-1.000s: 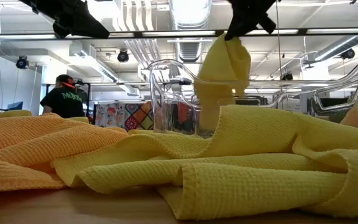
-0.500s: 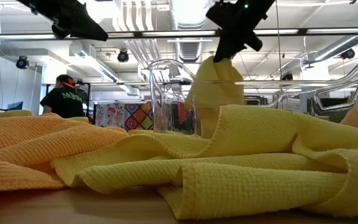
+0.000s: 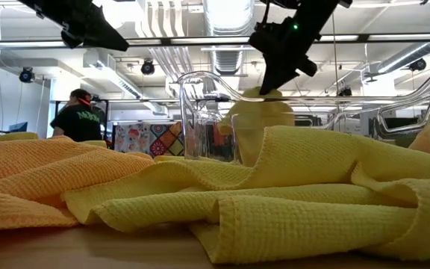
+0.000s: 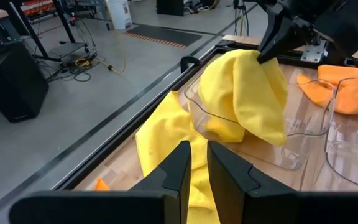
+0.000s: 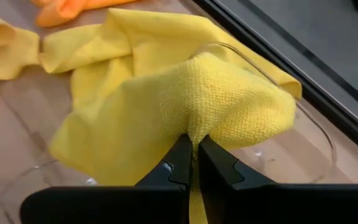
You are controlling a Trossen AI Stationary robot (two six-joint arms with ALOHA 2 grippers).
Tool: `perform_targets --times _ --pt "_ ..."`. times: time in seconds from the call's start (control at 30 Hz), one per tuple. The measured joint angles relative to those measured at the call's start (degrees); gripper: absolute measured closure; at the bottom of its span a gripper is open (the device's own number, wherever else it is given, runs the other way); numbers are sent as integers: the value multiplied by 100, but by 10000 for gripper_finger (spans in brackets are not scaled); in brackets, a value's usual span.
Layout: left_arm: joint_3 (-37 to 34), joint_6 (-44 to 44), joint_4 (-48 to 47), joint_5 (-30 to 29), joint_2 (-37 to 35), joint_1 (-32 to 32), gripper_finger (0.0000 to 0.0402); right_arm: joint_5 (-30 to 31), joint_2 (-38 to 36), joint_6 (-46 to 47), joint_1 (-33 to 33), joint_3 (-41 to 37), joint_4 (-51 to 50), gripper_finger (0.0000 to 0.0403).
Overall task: Sort microfiber towel by color & place in baskets
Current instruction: Put the yellow towel into the top transparent bin
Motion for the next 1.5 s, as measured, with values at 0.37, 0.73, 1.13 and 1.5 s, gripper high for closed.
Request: perform_targets --times 0.37,0.73,1.13,1.5 --pt "0 -72 -53 0 -2 0 363 234 -70 523 -193 -786 -38 391" --pt "0 -72 -106 1 -2 0 363 758 -160 750 -267 -889 -226 391" --pt "0 -85 -143 0 -4 0 363 755 -177 337 -254 -586 382 391" --pt "0 -85 -191 0 -4 0 363 336 626 291 -254 -646 986 391"
